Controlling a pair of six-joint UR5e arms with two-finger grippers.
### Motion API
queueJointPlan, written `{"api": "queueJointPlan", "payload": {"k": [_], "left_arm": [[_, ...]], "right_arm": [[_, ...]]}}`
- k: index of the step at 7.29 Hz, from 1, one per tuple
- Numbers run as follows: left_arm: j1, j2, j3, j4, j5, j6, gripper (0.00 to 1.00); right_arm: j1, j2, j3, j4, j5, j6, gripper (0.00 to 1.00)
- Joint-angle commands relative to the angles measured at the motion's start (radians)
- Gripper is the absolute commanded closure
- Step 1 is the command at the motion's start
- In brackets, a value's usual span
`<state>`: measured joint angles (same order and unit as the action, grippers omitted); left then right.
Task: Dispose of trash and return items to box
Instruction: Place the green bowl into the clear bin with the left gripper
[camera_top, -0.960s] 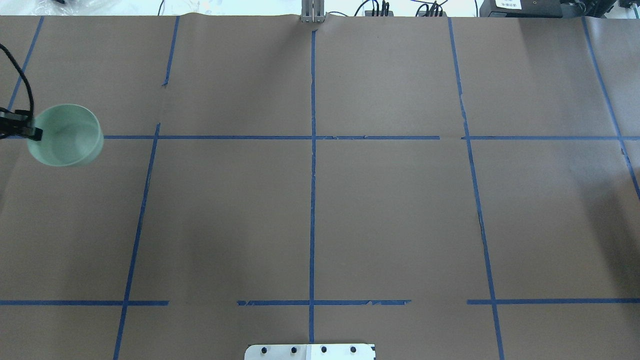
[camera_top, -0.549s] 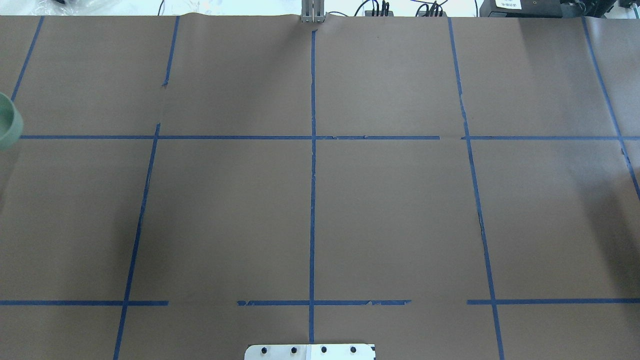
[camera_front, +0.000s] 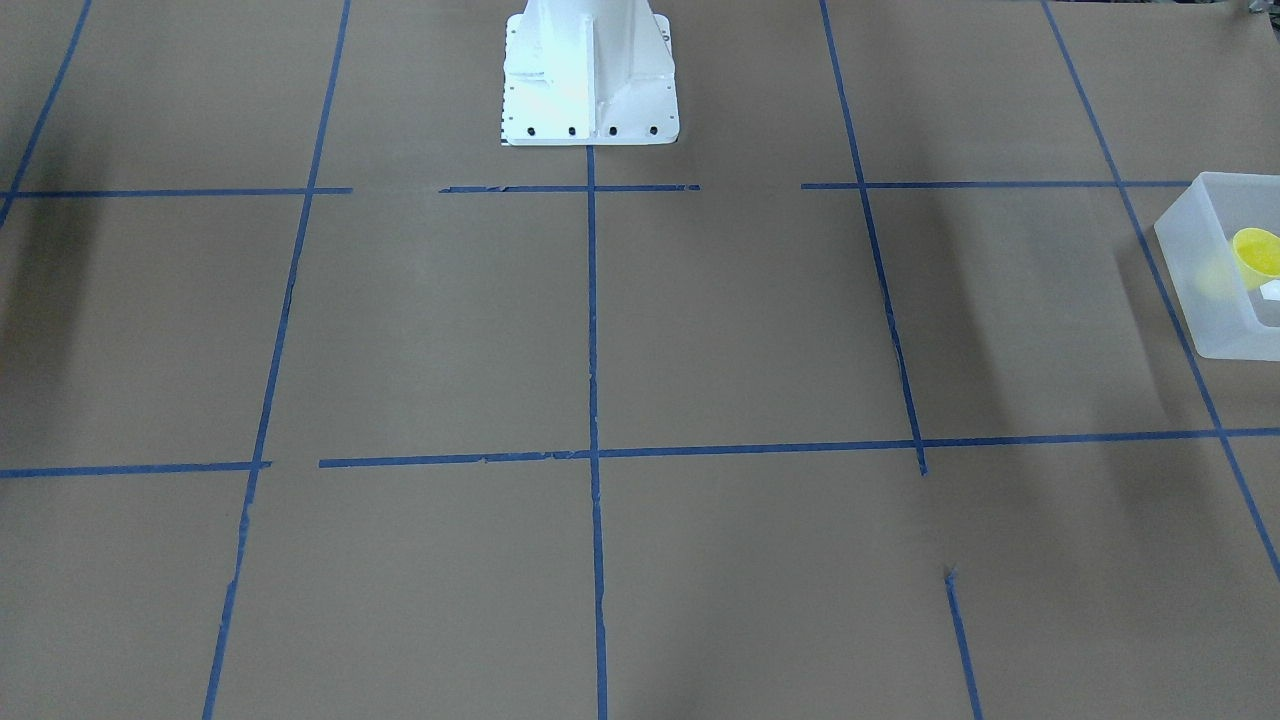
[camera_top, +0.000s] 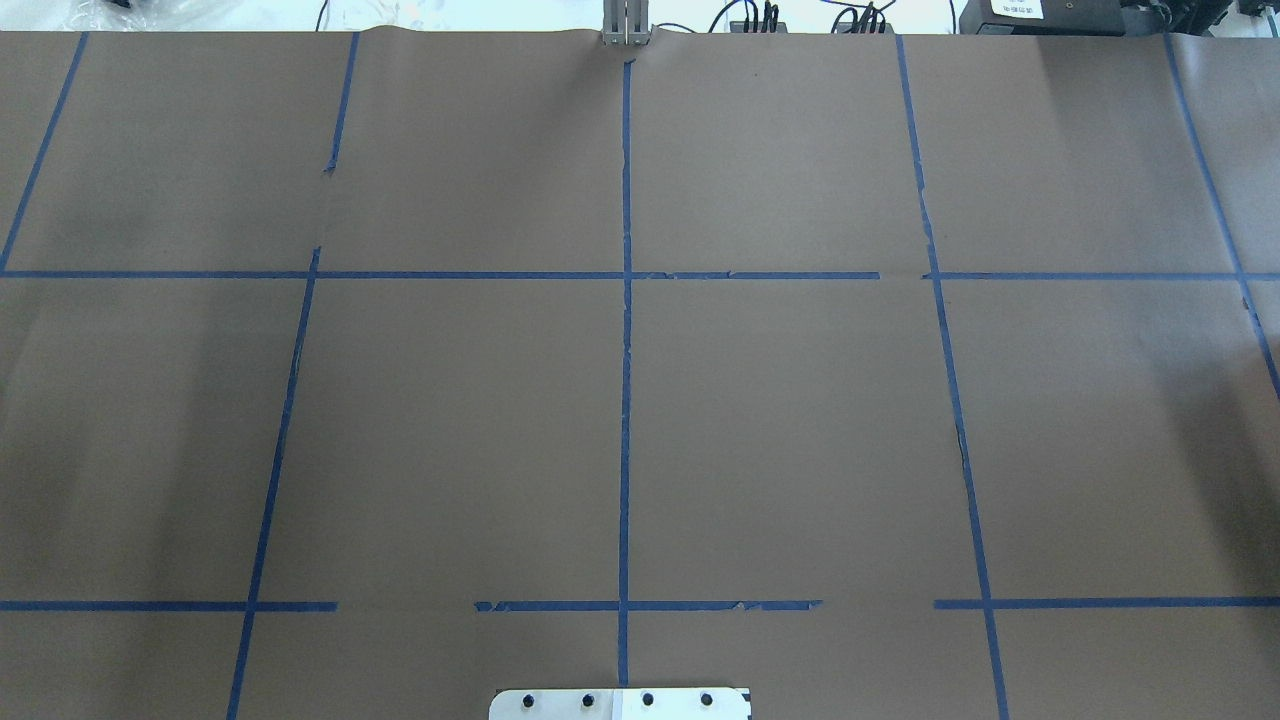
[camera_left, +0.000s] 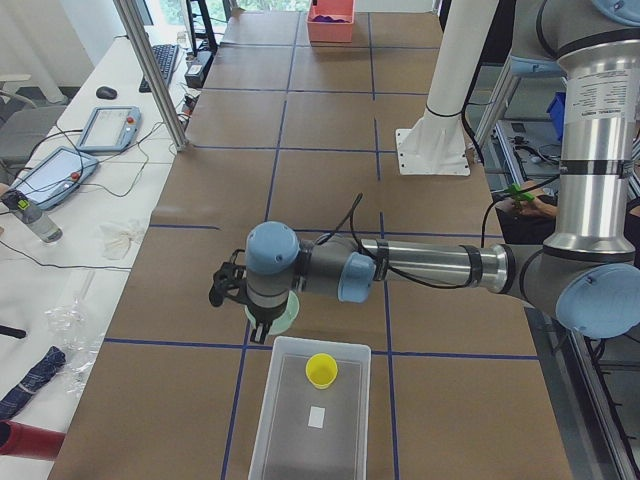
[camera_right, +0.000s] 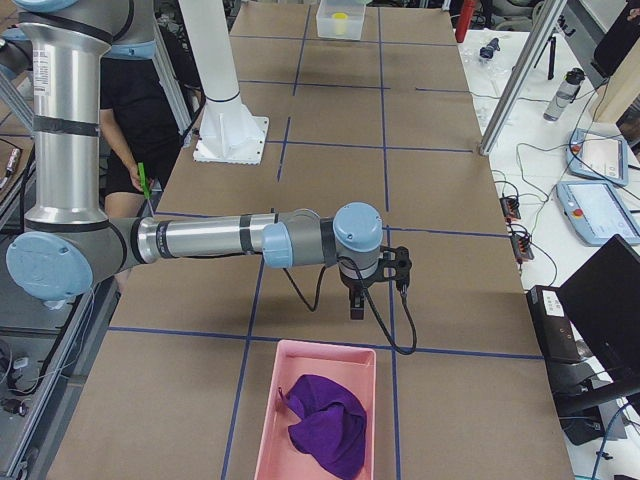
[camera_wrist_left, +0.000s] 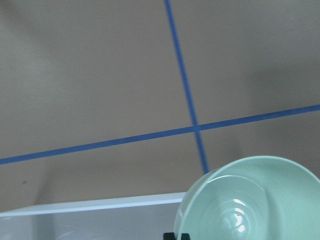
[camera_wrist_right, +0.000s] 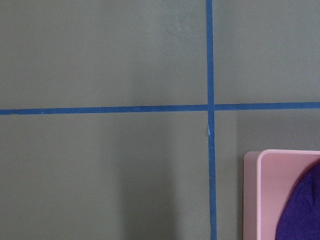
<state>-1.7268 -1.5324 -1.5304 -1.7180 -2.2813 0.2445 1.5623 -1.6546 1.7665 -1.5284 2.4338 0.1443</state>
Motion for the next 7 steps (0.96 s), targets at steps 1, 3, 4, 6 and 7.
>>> {"api": "queueJointPlan", "payload": {"k": [1, 3, 4, 6, 7], "left_arm": [[-0.034, 0.009, 0.141, -0.05, 0.129, 0.081, 1.0], [-0.033, 0.034, 0.28, -0.258, 0.18, 0.076, 1.0], [-0.033, 0.035, 0.282, -0.264, 0.18, 0.07, 1.0], [-0.031, 0.037, 0.265, -0.262, 0.172, -0.032, 0.67], [-0.031, 0.035, 0.257, -0.265, 0.168, -0.062, 0.3]], "right_arm": [[-0.001, -0.004, 0.001, 0.001, -0.004, 0.0, 0.0], [0.001, -0.004, -0.001, 0.001, -0.007, 0.0, 0.0], [-0.001, -0.004, 0.001, 0.001, -0.007, 0.0, 0.0], [0.001, -0.002, 0.001, 0.001, -0.007, 0.0, 0.0], [0.001, -0.004, 0.002, 0.001, -0.007, 0.0, 0.0]]}}
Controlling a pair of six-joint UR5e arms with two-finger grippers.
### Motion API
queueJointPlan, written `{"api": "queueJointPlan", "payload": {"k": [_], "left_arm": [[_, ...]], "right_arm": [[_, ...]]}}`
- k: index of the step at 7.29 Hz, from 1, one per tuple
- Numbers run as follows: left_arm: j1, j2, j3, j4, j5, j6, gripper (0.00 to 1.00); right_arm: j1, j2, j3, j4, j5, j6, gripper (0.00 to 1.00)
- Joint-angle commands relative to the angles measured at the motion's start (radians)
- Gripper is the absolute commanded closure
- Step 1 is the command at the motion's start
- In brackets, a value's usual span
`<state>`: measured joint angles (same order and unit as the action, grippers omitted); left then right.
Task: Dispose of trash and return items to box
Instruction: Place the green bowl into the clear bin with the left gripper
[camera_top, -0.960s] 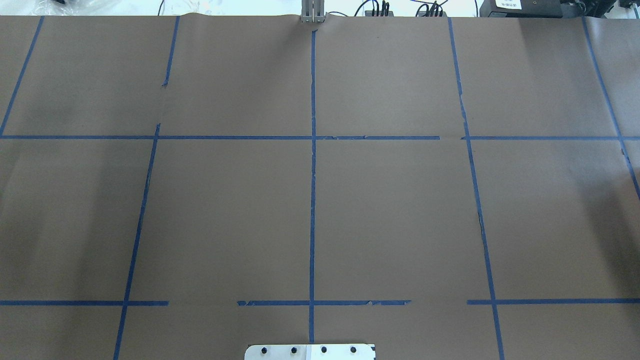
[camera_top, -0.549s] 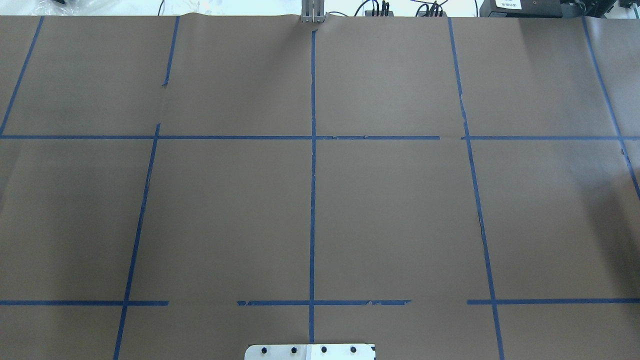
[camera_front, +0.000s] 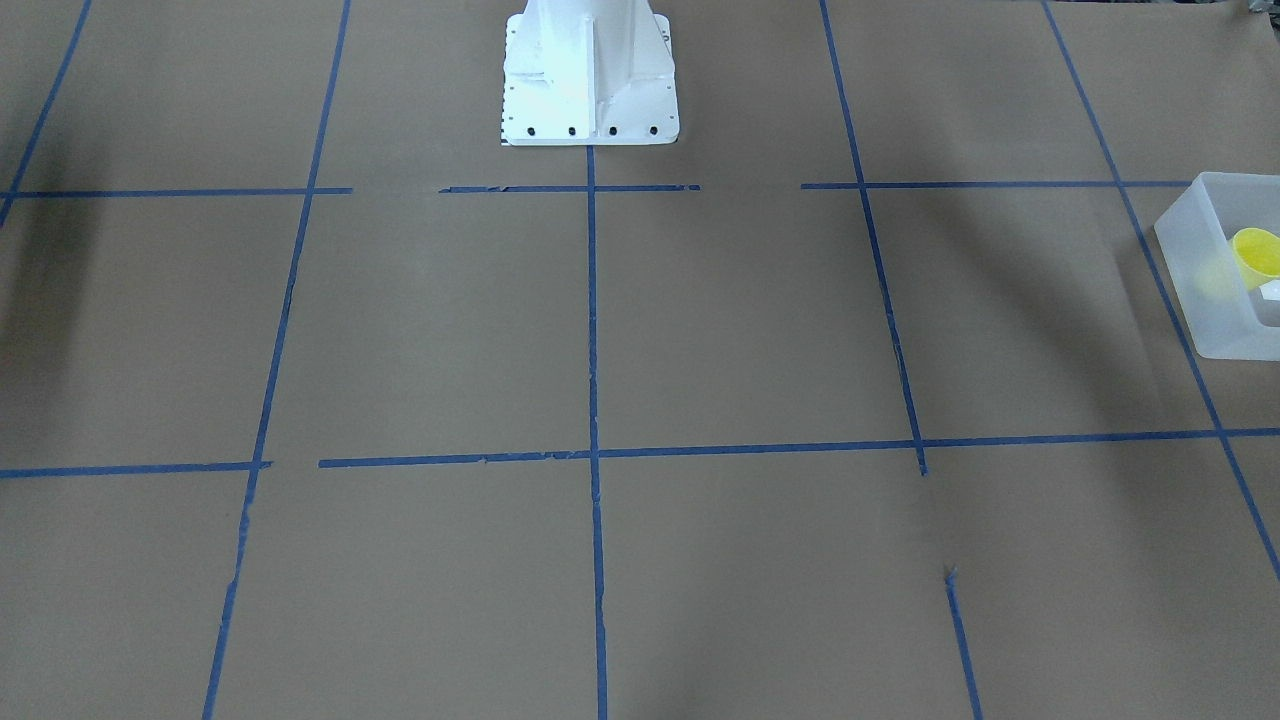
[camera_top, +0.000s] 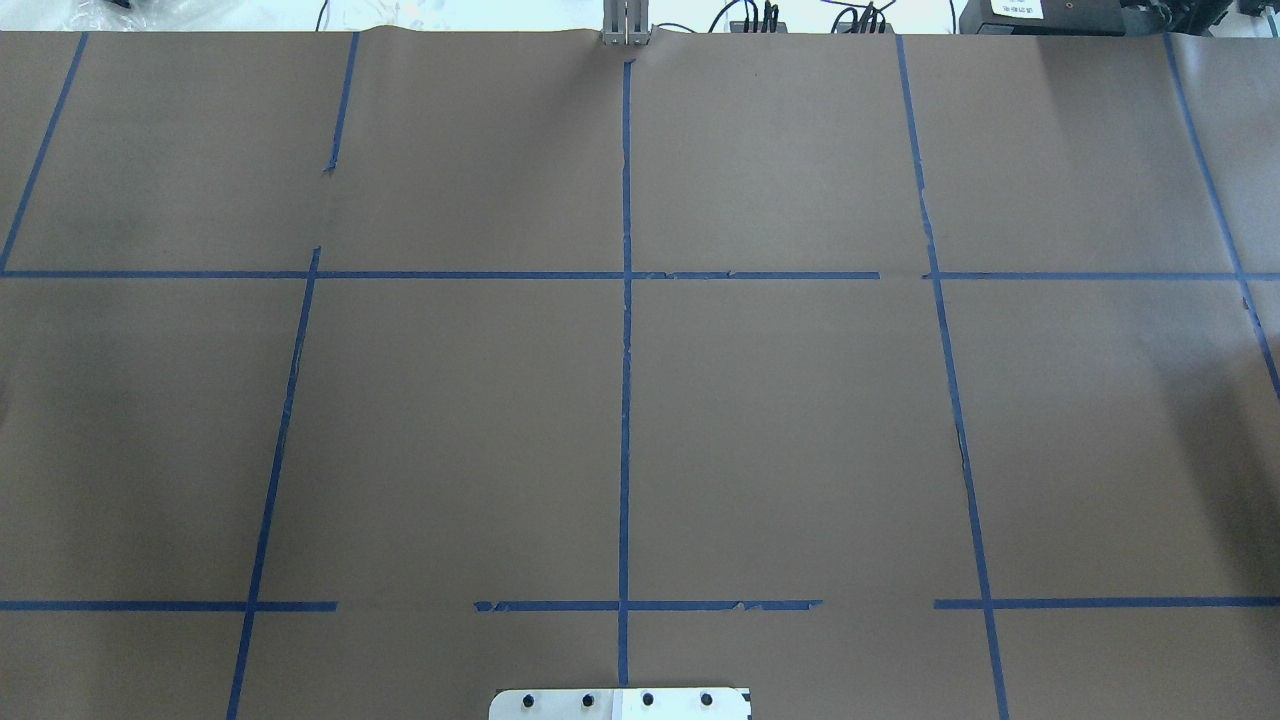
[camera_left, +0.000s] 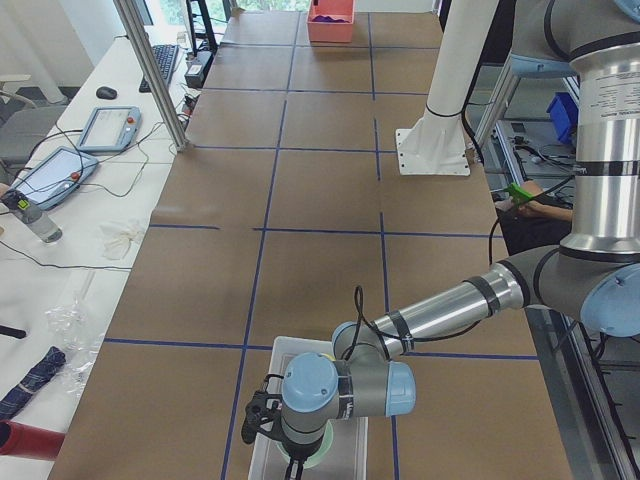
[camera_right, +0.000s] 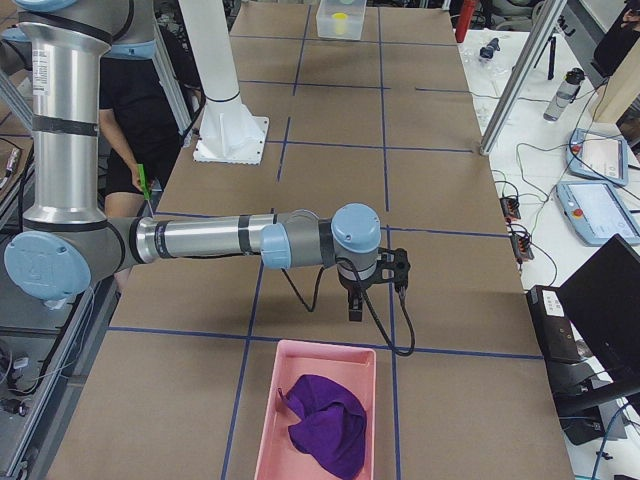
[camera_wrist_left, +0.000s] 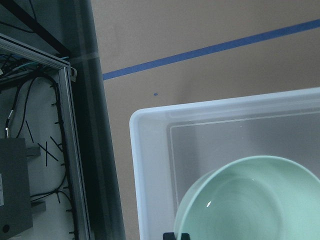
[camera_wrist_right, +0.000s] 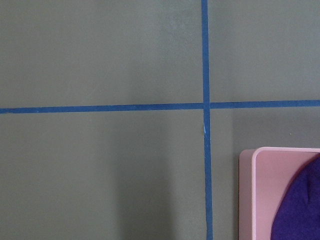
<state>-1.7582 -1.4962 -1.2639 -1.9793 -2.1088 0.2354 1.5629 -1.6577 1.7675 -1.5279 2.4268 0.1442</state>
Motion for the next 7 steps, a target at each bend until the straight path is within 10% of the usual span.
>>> {"api": "queueJointPlan", "payload": {"k": [1, 7], "left_arm": [[-0.001, 0.001, -0.012, -0.004, -0.022, -0.051, 0.0], [0.043, -0.006, -0.333, -0.007, -0.065, -0.062, 0.0]], "right_arm": [[0.002, -0.001, 0.004, -0.001, 0.0, 0.0, 0.0], [0.002, 0.007, 0.004, 0.0, 0.002, 0.0, 0.0]]}}
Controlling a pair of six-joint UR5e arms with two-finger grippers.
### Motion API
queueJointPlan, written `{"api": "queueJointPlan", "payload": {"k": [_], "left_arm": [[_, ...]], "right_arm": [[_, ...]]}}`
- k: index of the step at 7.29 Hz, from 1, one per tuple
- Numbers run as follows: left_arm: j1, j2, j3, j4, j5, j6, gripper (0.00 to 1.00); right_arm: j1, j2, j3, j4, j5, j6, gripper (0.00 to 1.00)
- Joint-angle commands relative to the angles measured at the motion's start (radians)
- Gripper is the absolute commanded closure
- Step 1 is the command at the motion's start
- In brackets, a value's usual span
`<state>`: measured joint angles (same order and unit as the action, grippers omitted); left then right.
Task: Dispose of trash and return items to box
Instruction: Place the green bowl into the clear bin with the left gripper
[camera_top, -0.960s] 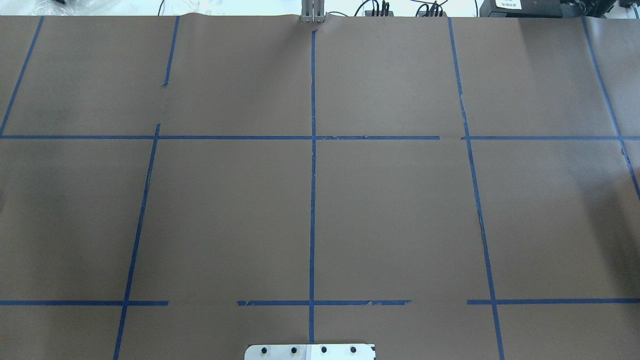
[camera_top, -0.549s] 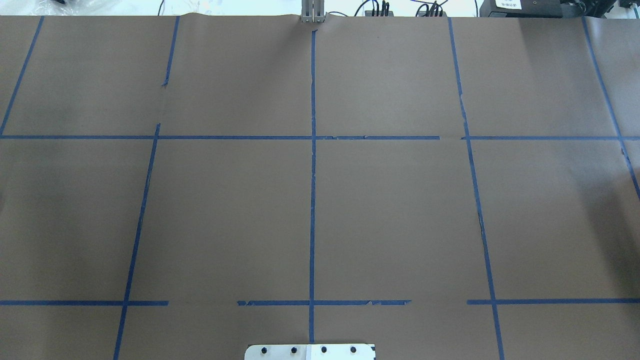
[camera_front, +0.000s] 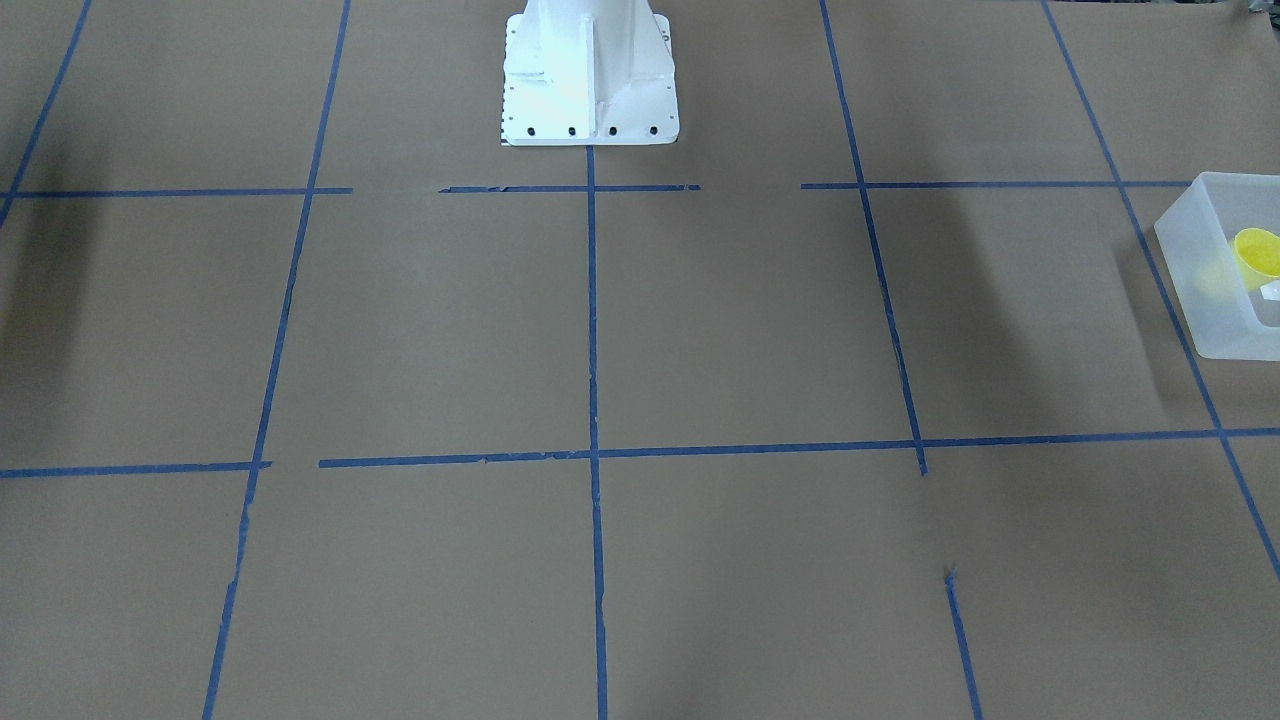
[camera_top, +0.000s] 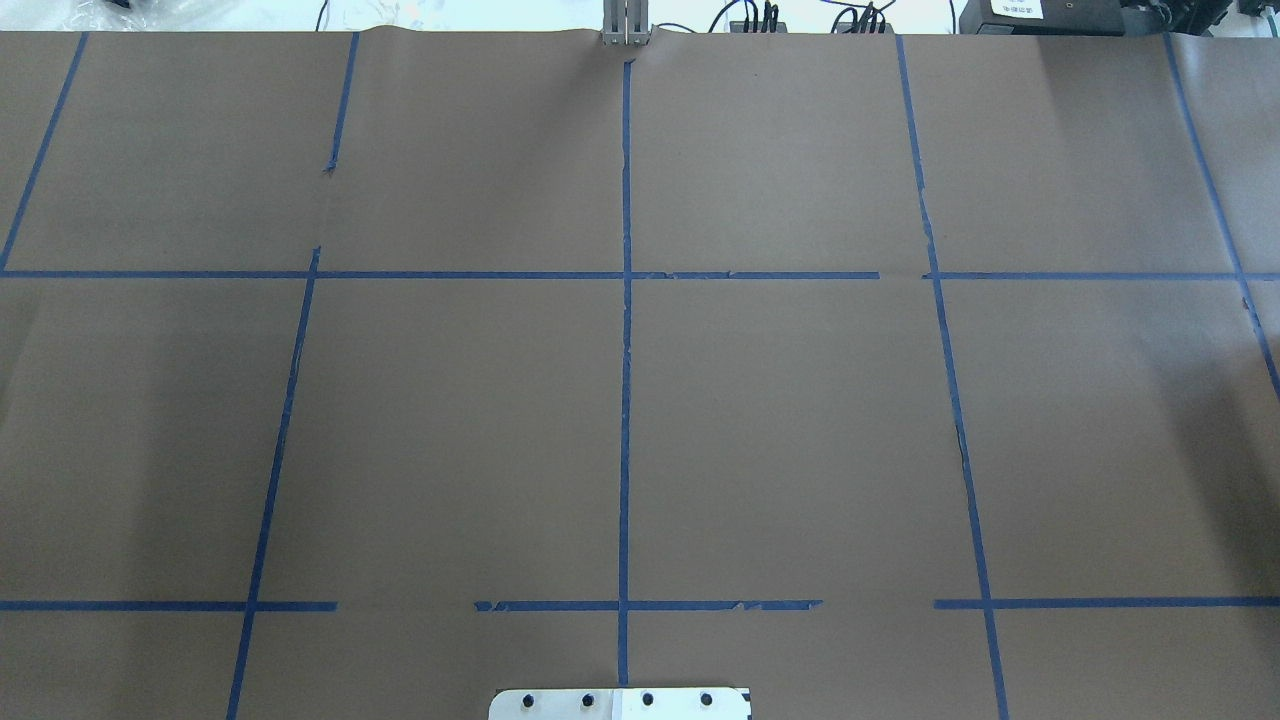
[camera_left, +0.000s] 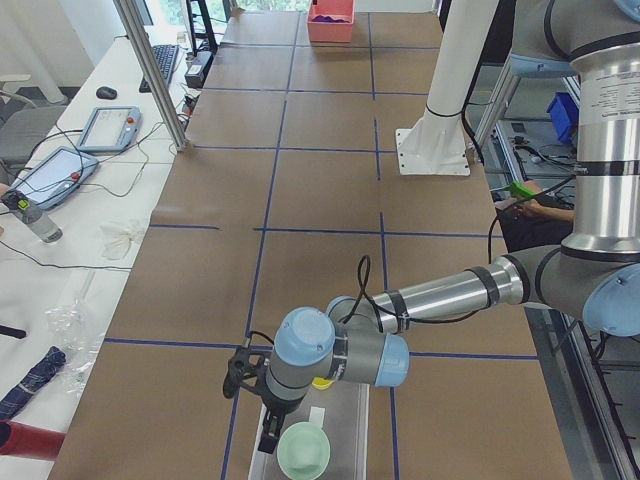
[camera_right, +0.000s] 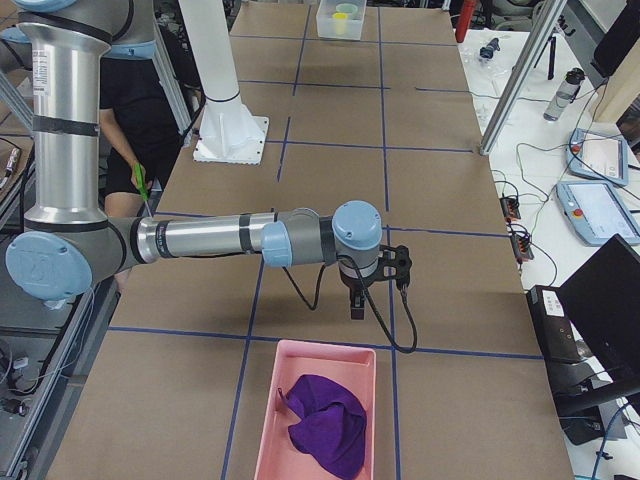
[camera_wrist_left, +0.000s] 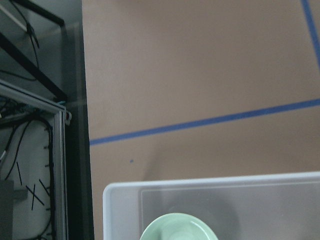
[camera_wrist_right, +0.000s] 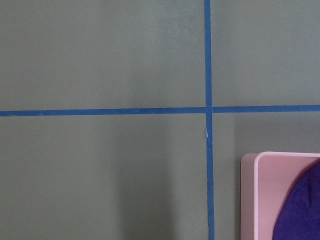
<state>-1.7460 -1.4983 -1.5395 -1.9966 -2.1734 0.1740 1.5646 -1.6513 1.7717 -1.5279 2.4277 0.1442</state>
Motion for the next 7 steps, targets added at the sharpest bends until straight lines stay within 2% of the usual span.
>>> {"api": "queueJointPlan", "payload": {"k": [1, 2, 4, 7], "left_arm": [[0.081, -0.004, -0.085, 0.019, -0.012, -0.002, 0.0], [0.103, -0.011, -0.094, 0.109, -0.076, -0.002, 0.0], [0.134, -0.016, -0.163, 0.311, -0.106, -0.001, 0.0], [0.132, -0.01, -0.149, 0.335, -0.109, 0.002, 0.0]], "right_arm": [[0.0, 0.002, -0.003, 0.0, 0.001, 0.0, 0.0], [0.0, 0.002, -0.003, 0.002, 0.002, 0.0, 0.0], [0.0, -0.004, -0.003, 0.005, 0.004, 0.0, 0.0], [0.0, -0.007, -0.006, 0.005, 0.004, -0.002, 0.0]]}}
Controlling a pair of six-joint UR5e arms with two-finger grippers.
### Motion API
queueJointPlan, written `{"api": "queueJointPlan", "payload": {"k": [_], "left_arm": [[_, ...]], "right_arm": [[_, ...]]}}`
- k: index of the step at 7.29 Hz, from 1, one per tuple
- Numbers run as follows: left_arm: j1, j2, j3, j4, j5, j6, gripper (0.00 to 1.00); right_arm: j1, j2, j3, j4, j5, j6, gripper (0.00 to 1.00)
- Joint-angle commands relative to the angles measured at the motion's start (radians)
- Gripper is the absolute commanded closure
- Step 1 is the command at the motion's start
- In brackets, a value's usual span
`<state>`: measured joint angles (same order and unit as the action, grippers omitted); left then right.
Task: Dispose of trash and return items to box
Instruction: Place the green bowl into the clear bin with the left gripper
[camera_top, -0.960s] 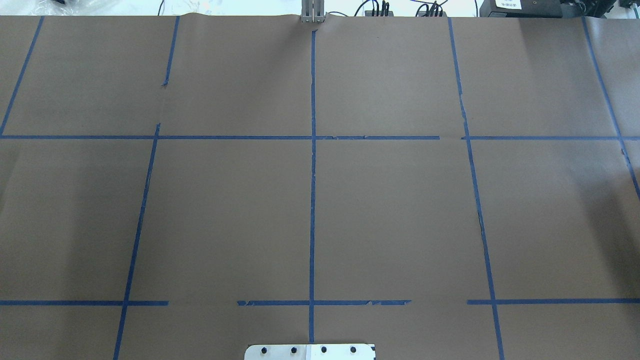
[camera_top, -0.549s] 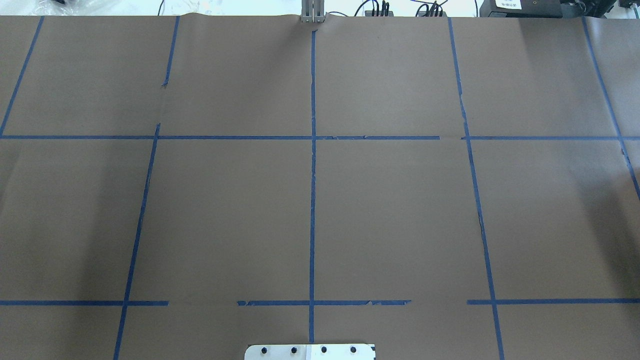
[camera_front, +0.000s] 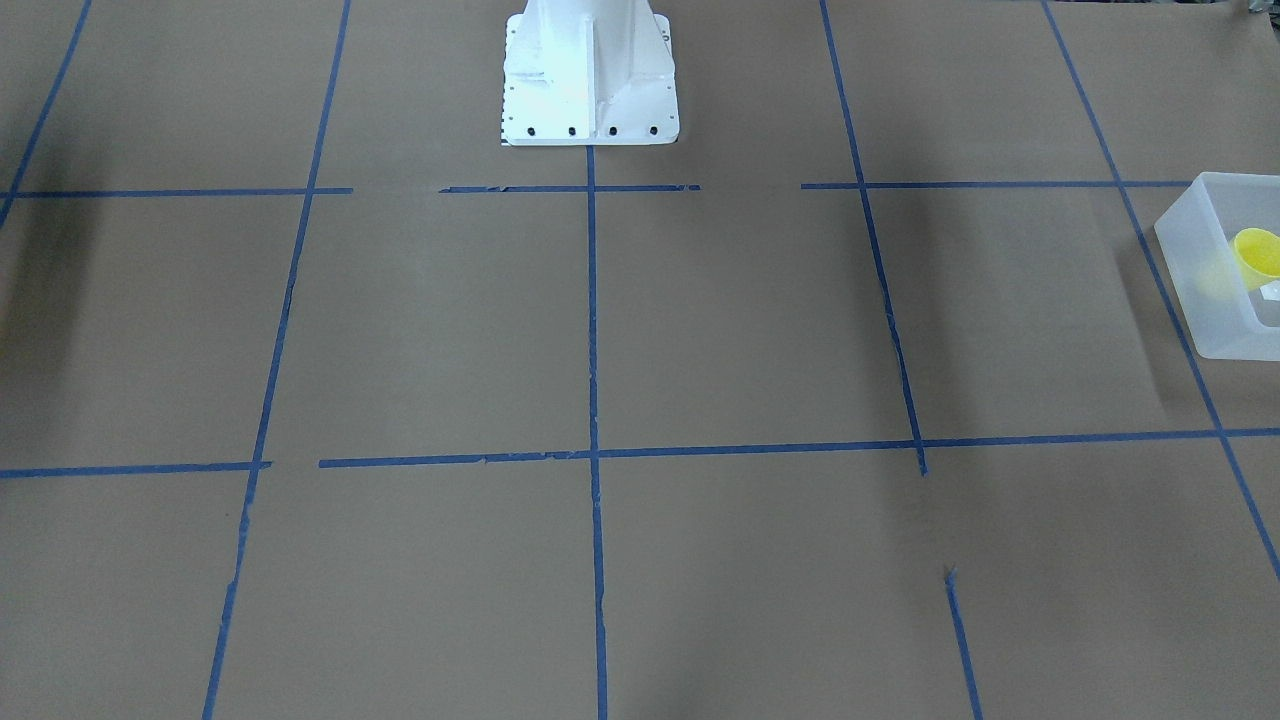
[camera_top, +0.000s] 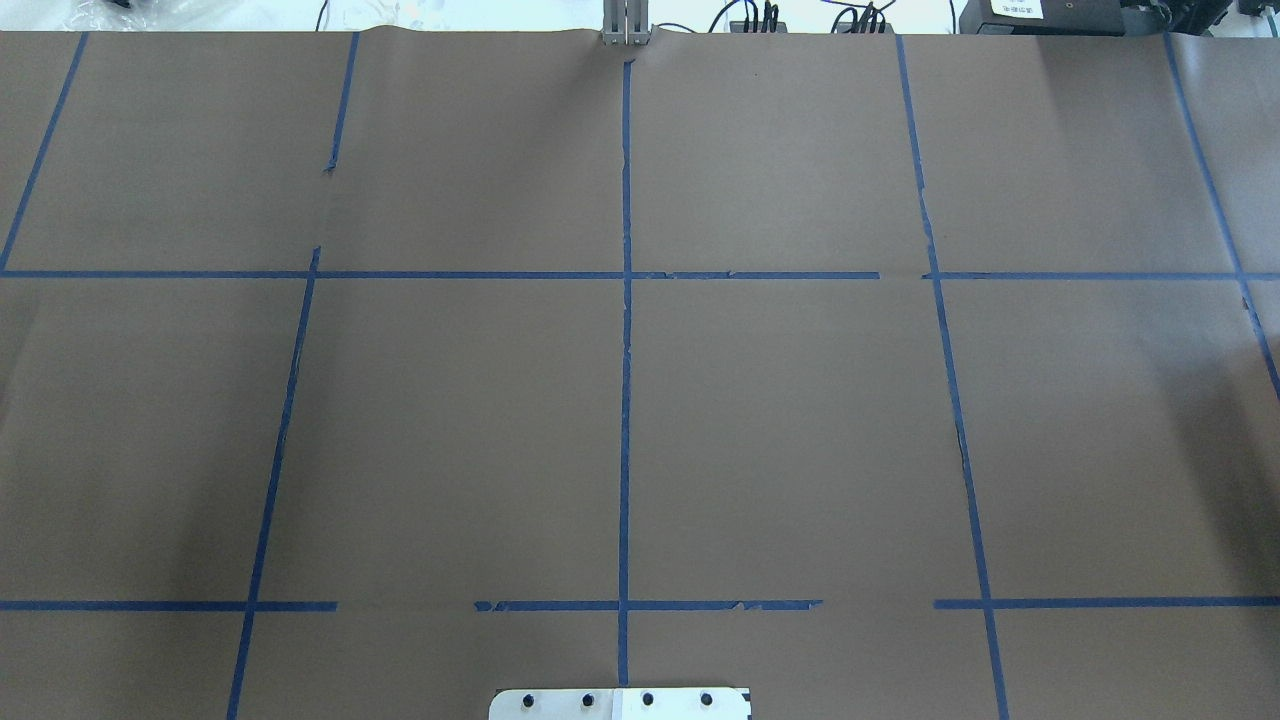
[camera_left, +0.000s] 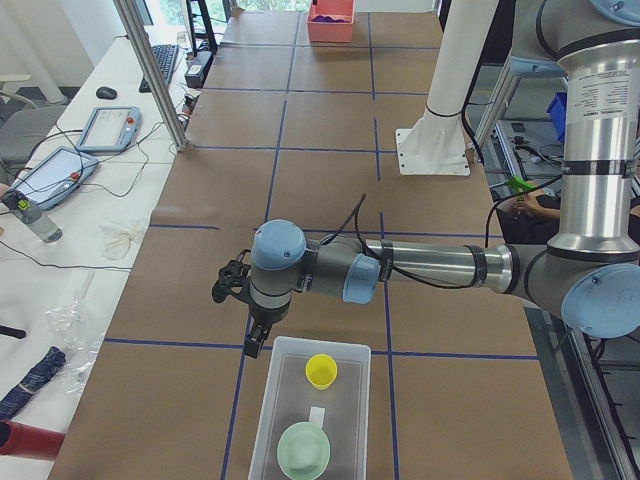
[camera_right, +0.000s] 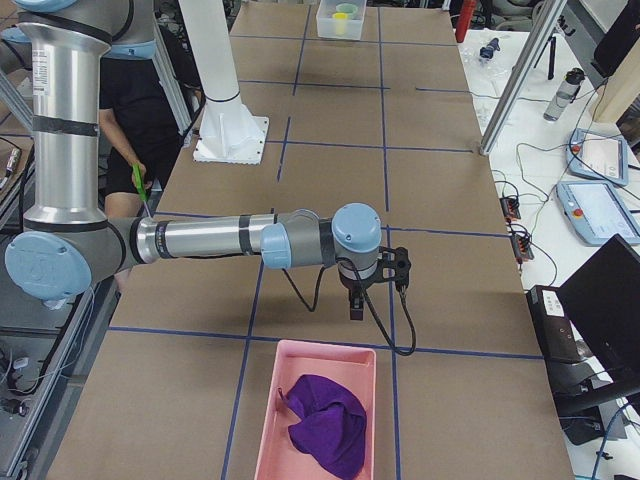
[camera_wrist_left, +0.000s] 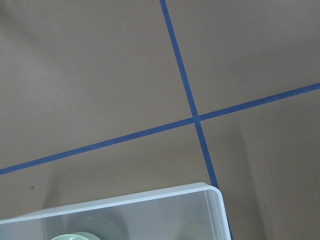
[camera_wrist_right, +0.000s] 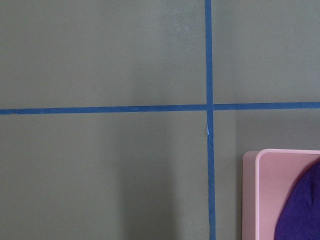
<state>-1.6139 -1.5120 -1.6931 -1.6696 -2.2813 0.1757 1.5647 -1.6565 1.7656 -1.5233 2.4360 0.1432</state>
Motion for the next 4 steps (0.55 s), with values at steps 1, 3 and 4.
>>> {"api": "queueJointPlan", "payload": {"k": [1, 3, 4], "left_arm": [[0.0, 0.007, 0.012, 0.008, -0.003, 0.001, 0.0], [0.0, 0.007, 0.021, 0.014, -0.052, -0.002, 0.0], [0.0, 0.009, 0.026, 0.03, -0.07, -0.004, 0.0]], "right_arm": [[0.0, 0.0, -0.009, 0.0, -0.006, -0.001, 0.0], [0.0, 0.004, -0.038, 0.002, 0.001, -0.007, 0.0], [0.0, 0.004, -0.041, 0.002, 0.003, -0.007, 0.0]]}}
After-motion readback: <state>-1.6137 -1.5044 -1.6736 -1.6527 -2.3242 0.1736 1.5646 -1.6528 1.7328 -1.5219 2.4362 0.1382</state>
